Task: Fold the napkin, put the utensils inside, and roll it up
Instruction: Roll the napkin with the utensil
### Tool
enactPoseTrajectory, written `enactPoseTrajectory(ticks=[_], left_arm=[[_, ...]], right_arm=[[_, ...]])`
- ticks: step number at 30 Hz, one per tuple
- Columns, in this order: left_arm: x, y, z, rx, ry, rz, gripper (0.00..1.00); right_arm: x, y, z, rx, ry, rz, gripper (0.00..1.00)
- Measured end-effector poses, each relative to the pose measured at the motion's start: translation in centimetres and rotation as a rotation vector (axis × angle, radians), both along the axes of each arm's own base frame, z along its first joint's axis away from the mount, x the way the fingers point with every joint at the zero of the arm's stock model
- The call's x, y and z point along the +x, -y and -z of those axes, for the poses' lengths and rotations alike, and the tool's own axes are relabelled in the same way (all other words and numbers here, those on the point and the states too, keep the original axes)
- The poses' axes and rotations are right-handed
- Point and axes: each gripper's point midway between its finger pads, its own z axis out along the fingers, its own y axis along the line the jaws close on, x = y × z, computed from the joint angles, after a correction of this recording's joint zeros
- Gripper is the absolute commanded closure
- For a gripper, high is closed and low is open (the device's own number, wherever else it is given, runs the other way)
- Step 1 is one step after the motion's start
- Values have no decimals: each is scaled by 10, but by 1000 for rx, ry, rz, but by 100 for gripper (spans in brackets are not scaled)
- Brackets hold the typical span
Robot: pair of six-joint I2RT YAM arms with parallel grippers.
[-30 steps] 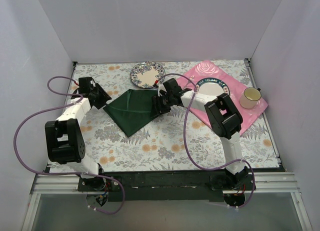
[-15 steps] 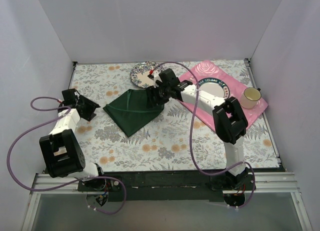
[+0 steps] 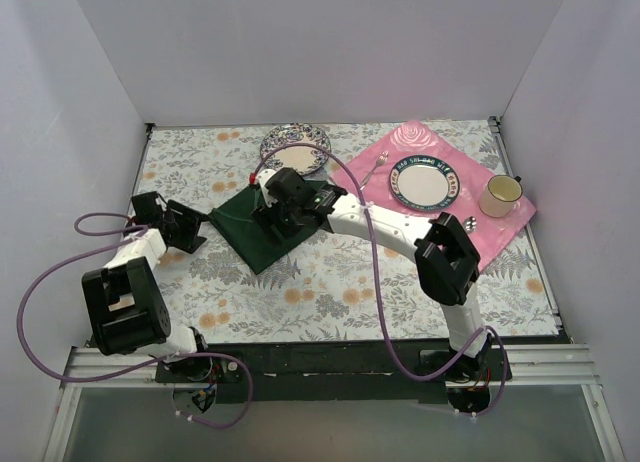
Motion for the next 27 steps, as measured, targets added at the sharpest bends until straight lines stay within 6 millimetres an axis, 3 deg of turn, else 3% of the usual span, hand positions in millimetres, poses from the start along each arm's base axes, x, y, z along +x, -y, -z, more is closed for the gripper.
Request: enactPoseTrajectory(ticks=[4,9,19,27], left_arm=[[-8,7,17,-15,-19,42,41],[-8,13,22,-18,33,84,40],[8,29,34,-64,84,161,43],[12,34,35,-45,99,181,47]], right_arm=[[11,27,-8,-13,13,81,17],[25,40,-27,22,26,143,18],[23,40,-18,15,6,136,18],[21,30,5,2,-44,100,20]])
